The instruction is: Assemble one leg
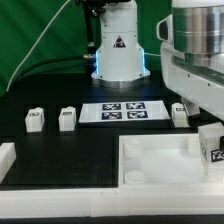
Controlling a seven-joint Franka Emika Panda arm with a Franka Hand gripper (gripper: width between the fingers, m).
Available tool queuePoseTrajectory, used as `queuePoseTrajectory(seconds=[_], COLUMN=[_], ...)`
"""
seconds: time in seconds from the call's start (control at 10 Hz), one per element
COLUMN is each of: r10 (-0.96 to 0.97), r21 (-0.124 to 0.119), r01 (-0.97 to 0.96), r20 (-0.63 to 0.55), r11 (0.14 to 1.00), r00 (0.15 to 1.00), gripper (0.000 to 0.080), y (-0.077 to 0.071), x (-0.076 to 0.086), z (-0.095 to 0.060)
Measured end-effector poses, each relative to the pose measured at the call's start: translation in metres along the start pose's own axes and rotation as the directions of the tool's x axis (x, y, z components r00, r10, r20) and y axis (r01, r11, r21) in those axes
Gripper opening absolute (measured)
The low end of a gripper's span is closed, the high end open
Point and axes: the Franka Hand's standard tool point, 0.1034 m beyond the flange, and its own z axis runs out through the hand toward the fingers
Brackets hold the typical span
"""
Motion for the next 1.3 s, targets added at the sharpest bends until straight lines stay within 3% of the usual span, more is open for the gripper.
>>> queuePoseTrajectory(seconds=[0.3,0.6,0.8,1.0,1.1,1.3], r10=[-0.314,-0.599,-0.818,-0.918,-0.938,-0.926], r21=[-0.002,-0.002,-0.002,-0.002,0.001,0.001], r01=[0.314,0.599,0.818,0.918,0.938,0.926], r20=[0.001,0.002,0.005,0.010,0.009,0.010], r11=[0.949,0.801,0.576,0.396,0.348,0.377], r00=[0.949,0.801,0.576,0.396,0.348,0.377], gripper=[0.0649,0.0649,0.0649,0.0649,0.0649,0.0623], y=[-0.0002,-0.0006,0.0009,0.0026,0.0027,0.0031], x=[-0.0022,-0.0040,-0.0014,0.0014,0.0018,0.0017], z=[0.0013,0.0017,0.0018,0.0015,0.0014,0.0020])
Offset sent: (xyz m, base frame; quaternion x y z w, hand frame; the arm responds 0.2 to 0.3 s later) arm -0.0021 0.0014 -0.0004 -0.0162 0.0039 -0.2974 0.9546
